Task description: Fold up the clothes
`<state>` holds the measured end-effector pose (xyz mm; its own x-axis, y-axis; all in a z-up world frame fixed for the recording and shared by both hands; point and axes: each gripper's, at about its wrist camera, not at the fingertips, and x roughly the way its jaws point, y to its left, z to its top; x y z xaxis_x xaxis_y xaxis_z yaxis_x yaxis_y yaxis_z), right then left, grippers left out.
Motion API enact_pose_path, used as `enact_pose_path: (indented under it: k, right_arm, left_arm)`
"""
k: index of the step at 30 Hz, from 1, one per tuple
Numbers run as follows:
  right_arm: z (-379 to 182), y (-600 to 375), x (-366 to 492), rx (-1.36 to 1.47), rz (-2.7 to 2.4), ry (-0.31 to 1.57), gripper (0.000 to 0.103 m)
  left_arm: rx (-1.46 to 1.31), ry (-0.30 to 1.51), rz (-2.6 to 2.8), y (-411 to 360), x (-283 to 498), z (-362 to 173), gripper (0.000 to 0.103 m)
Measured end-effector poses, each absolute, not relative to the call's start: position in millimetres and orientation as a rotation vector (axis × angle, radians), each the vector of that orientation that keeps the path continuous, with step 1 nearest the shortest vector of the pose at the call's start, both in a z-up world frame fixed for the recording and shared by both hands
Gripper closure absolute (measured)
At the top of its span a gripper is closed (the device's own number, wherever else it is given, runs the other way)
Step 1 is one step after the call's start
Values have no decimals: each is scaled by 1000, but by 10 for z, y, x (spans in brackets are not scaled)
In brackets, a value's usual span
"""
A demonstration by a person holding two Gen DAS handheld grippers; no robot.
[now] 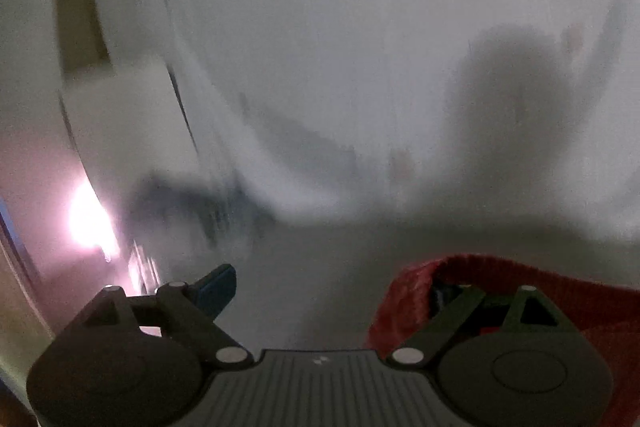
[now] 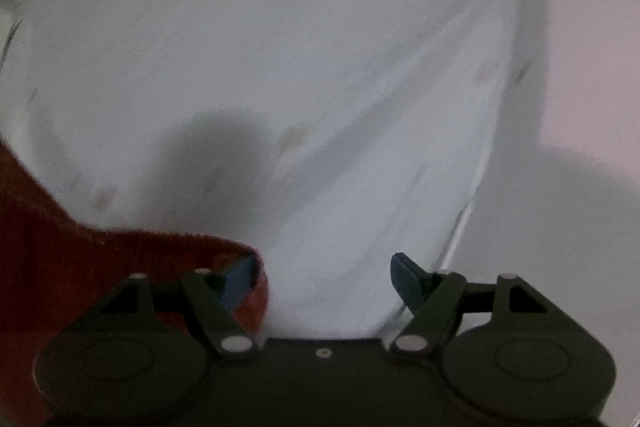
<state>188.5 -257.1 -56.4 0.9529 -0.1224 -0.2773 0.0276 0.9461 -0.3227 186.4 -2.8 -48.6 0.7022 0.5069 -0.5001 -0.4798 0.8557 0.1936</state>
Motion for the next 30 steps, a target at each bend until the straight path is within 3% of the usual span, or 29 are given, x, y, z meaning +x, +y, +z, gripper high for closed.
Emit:
enact_pose_path:
  k: [4,7,19,26,30]
  right_arm:
    - [-1189,-2710,1981,-294,4,561,36]
    - [-1506,-2759,2027,-244,1,714,37]
    - [-1508,-2708,1935,-25,-9,857,29]
    - [-1730,-2443,2207,55,-44,912,24]
    - [-1891,-2370,2381,-17,-148,1023,28]
  left_arm:
    - [61,905,470,-56,1975,-1497,16]
    - [114,1022,391,-184,1819,-1829,16]
    - [355,913,57,-605,2072,-1623,15]
    - [426,964,-59,-686,2567,-1913,15]
    - [458,927,139,-544,2663,-1942,14]
